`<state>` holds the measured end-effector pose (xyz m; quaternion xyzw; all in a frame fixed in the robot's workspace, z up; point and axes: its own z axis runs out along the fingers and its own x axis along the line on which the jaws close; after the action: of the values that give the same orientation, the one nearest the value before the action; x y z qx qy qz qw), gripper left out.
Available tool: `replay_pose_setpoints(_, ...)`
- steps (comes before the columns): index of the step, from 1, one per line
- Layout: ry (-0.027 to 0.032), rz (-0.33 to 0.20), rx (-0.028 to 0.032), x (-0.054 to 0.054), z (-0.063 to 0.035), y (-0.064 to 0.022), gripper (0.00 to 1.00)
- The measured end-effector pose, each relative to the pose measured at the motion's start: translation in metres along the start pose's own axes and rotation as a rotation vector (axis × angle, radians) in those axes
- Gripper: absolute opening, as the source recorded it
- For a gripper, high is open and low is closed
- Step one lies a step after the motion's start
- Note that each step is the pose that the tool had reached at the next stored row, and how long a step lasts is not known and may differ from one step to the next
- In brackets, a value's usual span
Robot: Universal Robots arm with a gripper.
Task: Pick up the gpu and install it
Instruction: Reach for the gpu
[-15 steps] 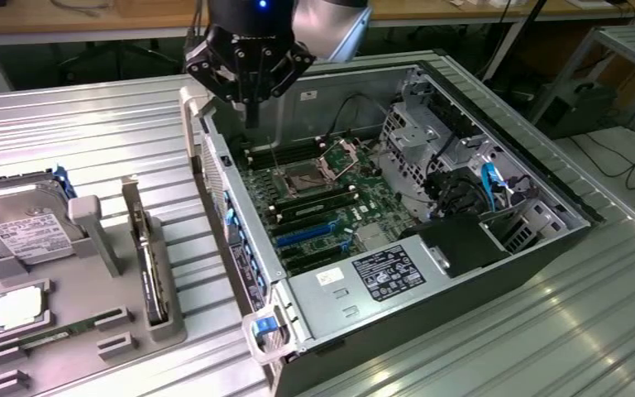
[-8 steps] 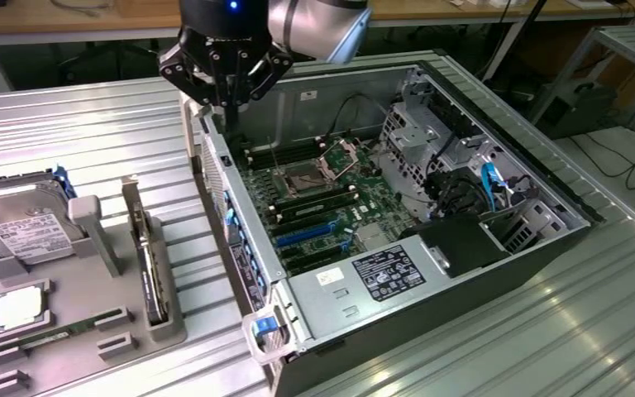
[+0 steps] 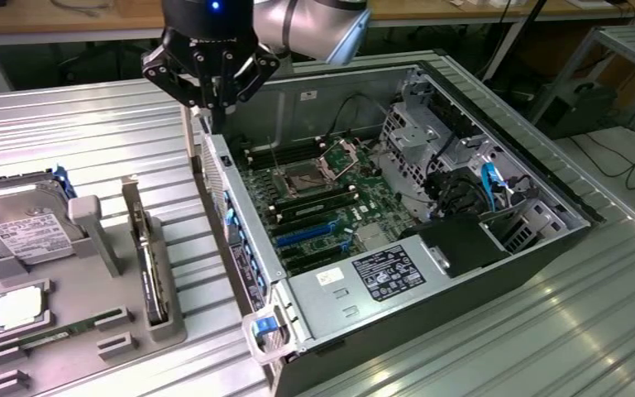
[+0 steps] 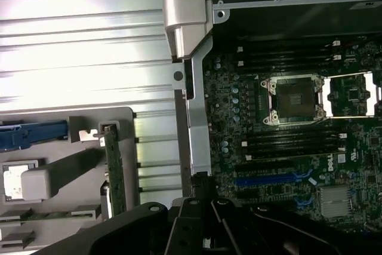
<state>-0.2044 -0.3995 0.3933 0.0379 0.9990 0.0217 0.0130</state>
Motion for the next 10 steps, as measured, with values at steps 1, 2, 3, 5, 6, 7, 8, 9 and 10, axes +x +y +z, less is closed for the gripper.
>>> replay_pose_setpoints(1,0.0000,0.000,0.0000,0.001,0.0000,-0.0001,0.11)
replay_pose_setpoints(2,-0.0001,0.000,-0.0001,0.003,0.0000,-0.0003,0.11)
replay_pose_setpoints(3,0.0000,0.000,0.0000,0.004,-0.0001,-0.0004,0.11)
replay_pose_setpoints(5,-0.0001,0.000,-0.0001,0.007,-0.0001,-0.0007,0.11)
replay_pose_setpoints(6,-0.0001,0.000,-0.0001,0.009,-0.0002,-0.0008,0.11)
replay_pose_setpoints(7,-0.0001,0.000,-0.0001,0.011,-0.0002,-0.0010,0.11)
replay_pose_setpoints(8,-0.0001,0.000,-0.0001,0.012,-0.0002,-0.0012,0.11)
replay_pose_setpoints(9,-0.0001,0.000,-0.0001,0.014,-0.0003,-0.0014,0.11)
replay_pose_setpoints(10,-0.0001,0.000,-0.0001,0.016,-0.0003,-0.0016,0.11)
